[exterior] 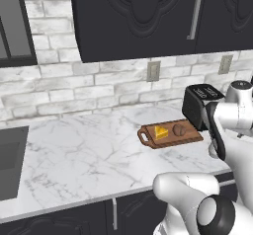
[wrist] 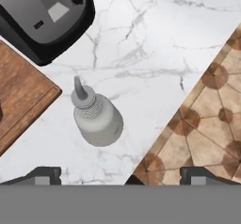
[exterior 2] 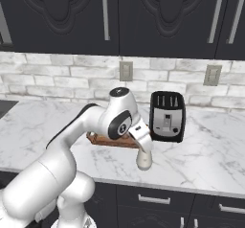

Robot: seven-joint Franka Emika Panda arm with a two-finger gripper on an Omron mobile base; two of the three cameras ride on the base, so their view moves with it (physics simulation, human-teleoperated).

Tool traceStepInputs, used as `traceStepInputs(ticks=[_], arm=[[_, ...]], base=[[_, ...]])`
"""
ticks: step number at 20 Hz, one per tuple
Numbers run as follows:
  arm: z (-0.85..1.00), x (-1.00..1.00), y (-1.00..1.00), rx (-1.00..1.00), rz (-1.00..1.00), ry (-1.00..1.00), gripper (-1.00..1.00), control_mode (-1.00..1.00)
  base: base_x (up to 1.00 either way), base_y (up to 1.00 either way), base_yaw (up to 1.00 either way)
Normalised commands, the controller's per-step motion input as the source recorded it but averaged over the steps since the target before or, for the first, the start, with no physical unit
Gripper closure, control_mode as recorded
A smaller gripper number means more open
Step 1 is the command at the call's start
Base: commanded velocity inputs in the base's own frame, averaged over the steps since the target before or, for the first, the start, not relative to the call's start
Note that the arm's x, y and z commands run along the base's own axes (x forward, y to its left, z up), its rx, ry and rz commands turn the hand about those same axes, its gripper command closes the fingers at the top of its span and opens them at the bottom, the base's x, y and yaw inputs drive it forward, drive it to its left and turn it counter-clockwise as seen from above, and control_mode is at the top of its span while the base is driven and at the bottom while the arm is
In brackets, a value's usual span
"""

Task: Retrieve the reheated potato from the microwave, then place the potato, cheese, and condiment on the cutting board.

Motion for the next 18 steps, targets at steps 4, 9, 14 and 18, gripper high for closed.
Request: traceStepInputs(ticks=[4, 9, 14, 18], arm=[[-0.26, 0.21, -0.01, 0.00, 0.06, 0.00, -1.00, -1.00], [-0.15, 0.20, -0.03, 0.00, 0.05, -0.02, -1.00, -1.00], [-0.11, 0.02, -0.13, -0.04, 0.03, -0.03, -1.00, -1.00], [-0.12, 0.00, -0.11, -0.02, 0.04, 0.00, -1.00, -1.00]], base=[[0.00, 0.00, 0.00], [0.00, 0.00, 0.00], [0.00, 0.00, 0.00], [0.00, 0.00, 0.00]])
